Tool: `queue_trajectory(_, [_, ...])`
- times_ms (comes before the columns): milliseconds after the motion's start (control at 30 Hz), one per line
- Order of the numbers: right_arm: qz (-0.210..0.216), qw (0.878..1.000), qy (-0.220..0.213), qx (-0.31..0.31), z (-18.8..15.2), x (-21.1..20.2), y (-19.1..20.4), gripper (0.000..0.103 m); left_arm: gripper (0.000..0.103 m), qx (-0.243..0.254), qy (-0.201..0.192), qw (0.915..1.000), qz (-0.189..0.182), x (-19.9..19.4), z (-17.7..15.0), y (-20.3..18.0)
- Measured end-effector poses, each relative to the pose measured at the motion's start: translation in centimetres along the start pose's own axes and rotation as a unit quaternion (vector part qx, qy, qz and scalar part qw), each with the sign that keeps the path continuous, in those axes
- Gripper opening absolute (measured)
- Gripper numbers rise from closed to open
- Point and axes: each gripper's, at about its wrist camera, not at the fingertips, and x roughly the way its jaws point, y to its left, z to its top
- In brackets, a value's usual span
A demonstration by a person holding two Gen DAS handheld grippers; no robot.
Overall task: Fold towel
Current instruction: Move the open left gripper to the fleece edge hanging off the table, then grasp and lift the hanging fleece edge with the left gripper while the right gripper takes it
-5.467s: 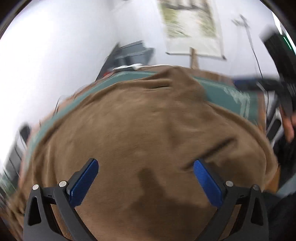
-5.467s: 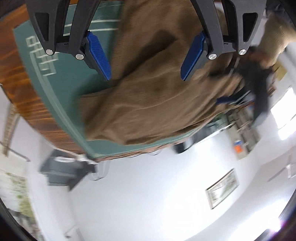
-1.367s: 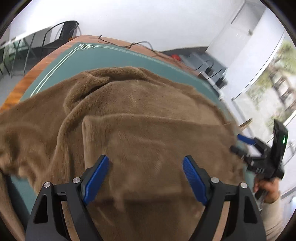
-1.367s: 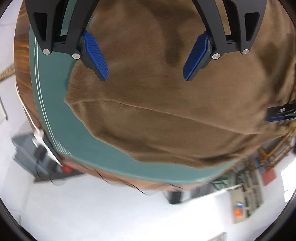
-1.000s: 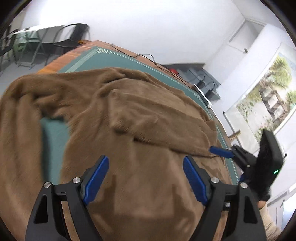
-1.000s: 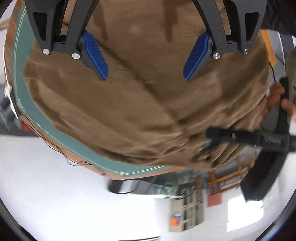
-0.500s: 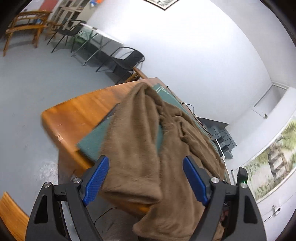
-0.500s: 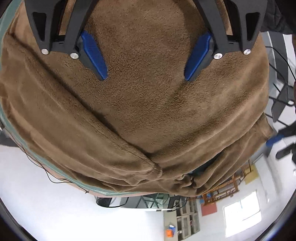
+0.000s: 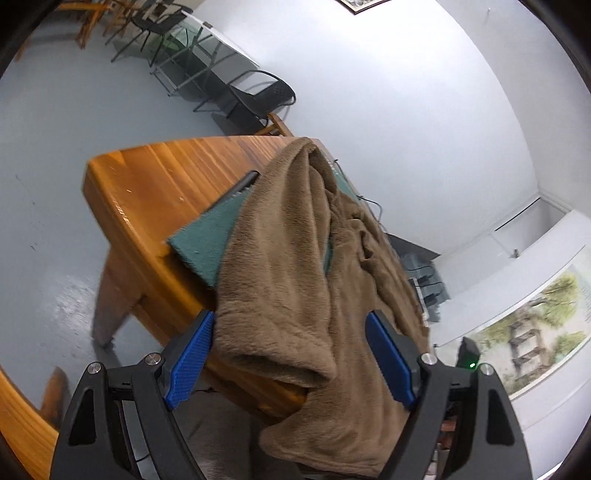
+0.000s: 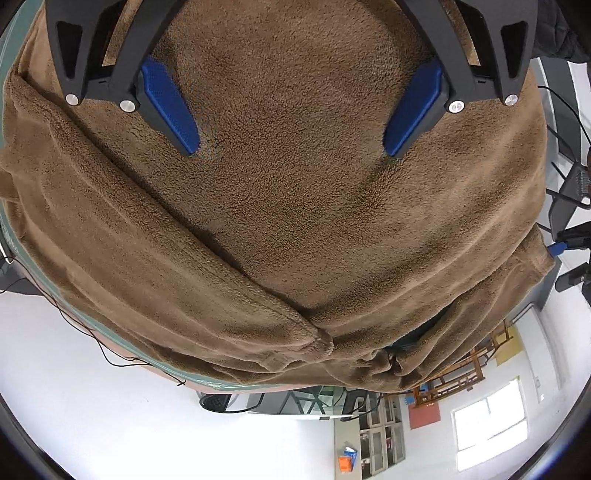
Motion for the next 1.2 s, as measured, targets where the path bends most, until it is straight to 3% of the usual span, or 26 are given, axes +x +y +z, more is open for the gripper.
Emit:
queue_trajectory(167, [-0.001,1.000,-0.002,0.001,0.0,0.0,0.1,0.102,0.085,-0.023,0.002,0.9994,-0.025,0.3,0.5,0.2])
queue_trajectory(233, [-0.007,1.000,-0.003,0.000,-0.1,0.0,0.2,0.102,0.074,-0.017,0.000,0.9996,-0.022,0.2,0.6,-0.1])
queue_trajectory(300, [-0.014,1.000,-0.007,0.000,-0.1,-0.2,0.5,0.102,0.032,0.000,0.004,0.9999,-0.010,0.3,0.7,-0.7])
queue_trajectory(333, [-0.020,1.000,-0.011,-0.003,-0.2,-0.3,0.7,0.102,0.025,0.009,0.006,0.9999,-0.004,0.3,0.7,-0.9])
queue_trajectory(400, [-0.042,0.998,-0.033,-0.028,-0.2,-1.1,1.9,0.100,0.023,0.011,0.012,0.9998,-0.009,0.3,0.9,-1.2])
queue_trajectory(500, [-0.057,0.988,-0.079,-0.117,-0.2,-3.0,6.4,0.074,0.023,0.017,0.013,0.9996,-0.018,0.8,1.4,-1.7])
queue_trajectory(533, [-0.058,0.983,-0.092,-0.147,-0.1,-3.5,8.1,0.061,0.023,0.016,0.015,0.9995,-0.025,0.9,1.5,-1.8])
queue_trajectory(567, [-0.057,0.977,-0.104,-0.177,0.0,-3.9,10.0,0.056,0.023,0.014,0.017,0.9993,-0.031,1.0,1.6,-1.9])
queue_trajectory(733, [0.004,0.951,-0.151,-0.270,1.3,-5.1,17.2,0.055,0.023,0.014,0.023,0.9978,-0.061,0.5,2.0,-2.8])
queue_trajectory(867, [0.078,0.951,-0.164,-0.251,4.1,-4.9,19.7,0.055,0.023,0.021,0.021,0.9958,-0.086,-0.1,2.5,-4.1])
queue_trajectory(1100, [0.065,0.949,-0.175,-0.252,6.3,-3.5,22.5,0.055,0.023,0.041,0.038,0.9909,-0.123,0.6,3.1,-6.4])
queue_trajectory(1200, [0.027,0.947,-0.186,-0.261,6.2,-3.6,23.2,0.055,0.023,0.044,0.056,0.9867,-0.146,1.2,3.0,-7.3])
